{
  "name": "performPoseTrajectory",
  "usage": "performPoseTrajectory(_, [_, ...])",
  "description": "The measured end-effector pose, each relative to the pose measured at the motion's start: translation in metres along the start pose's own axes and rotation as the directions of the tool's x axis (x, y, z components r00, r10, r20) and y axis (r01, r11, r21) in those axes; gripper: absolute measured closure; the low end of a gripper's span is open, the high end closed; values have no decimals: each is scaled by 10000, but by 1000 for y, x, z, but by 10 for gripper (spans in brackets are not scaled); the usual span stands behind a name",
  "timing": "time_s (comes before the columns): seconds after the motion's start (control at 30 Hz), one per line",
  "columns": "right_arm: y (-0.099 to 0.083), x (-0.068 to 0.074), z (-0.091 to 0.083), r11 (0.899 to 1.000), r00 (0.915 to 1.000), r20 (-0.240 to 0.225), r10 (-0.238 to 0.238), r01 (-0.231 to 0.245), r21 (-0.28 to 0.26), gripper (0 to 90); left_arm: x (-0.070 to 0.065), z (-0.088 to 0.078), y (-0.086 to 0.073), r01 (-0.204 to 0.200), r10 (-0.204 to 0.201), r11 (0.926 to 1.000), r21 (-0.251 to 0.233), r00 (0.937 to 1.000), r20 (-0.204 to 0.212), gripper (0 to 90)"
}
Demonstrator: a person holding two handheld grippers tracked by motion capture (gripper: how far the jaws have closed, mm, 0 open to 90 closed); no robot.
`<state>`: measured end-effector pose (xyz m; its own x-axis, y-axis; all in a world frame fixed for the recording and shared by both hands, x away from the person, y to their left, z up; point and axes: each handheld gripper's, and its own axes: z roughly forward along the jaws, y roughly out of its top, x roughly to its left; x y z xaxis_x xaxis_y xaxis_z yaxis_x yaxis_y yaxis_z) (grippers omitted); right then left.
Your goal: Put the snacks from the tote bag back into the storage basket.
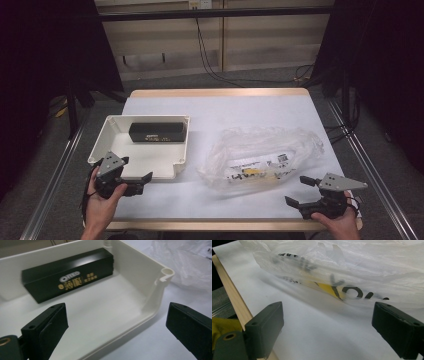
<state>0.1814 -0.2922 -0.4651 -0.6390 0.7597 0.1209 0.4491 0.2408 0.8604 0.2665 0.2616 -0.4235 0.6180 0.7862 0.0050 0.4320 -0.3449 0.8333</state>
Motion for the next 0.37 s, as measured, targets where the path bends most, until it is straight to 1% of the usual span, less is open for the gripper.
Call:
performPoseTrajectory(0.03, [0,0,0,10000,10000,-4,17,-17,-14,100,-3,2,-1,93,-94,9999,-44,9999,-49,45])
performPoseTrajectory(0.07, [0,0,-1,10000,10000,6,34,-34,-11,100,-6,5,-2,91,-91,10000,3,9999,-84,45])
performPoseTrajectory(0.1, [-1,0,-2,10000,10000,42,49,-48,-27,100,-8,7,-2,176,-176,9998,24,9998,-90,44])
performPoseTrajectory(0.13, [-1,-1,-2,10000,10000,39,35,-35,-55,100,-11,8,-3,242,-242,9997,-15,9995,-184,45])
performPoseTrajectory(0.17, [-1,-1,-3,10000,10000,66,41,-40,-47,100,-13,9,-4,224,-227,9996,-159,9996,-162,44])
performPoseTrajectory(0.2, [-1,-1,-3,9999,9999,94,97,-97,-40,100,-15,10,-5,173,-173,9997,-150,9998,-11,43])
performPoseTrajectory(0.23, [-1,-2,-3,9999,9999,113,102,-102,-50,100,-16,11,-7,87,-88,9999,-149,10000,-36,42])
performPoseTrajectory(0.27, [-1,-2,-4,10000,9999,145,54,-54,-40,101,-15,11,-11,296,-305,9982,-524,9994,-166,45])
performPoseTrajectory(0.3, [-1,-2,-5,10000,9998,172,37,-36,-78,101,-15,13,-15,754,-768,9950,-649,9969,-192,41])
performPoseTrajectory(0.33, [-2,-3,-5,9999,9997,217,90,-88,-86,101,-13,16,-18,856,-857,9952,-479,9963,-12,41])
performPoseTrajectory(0.37, [-2,-3,-6,9999,9997,209,110,-108,-108,101,-11,17,-20,811,-814,9957,-454,9967,-44,40])
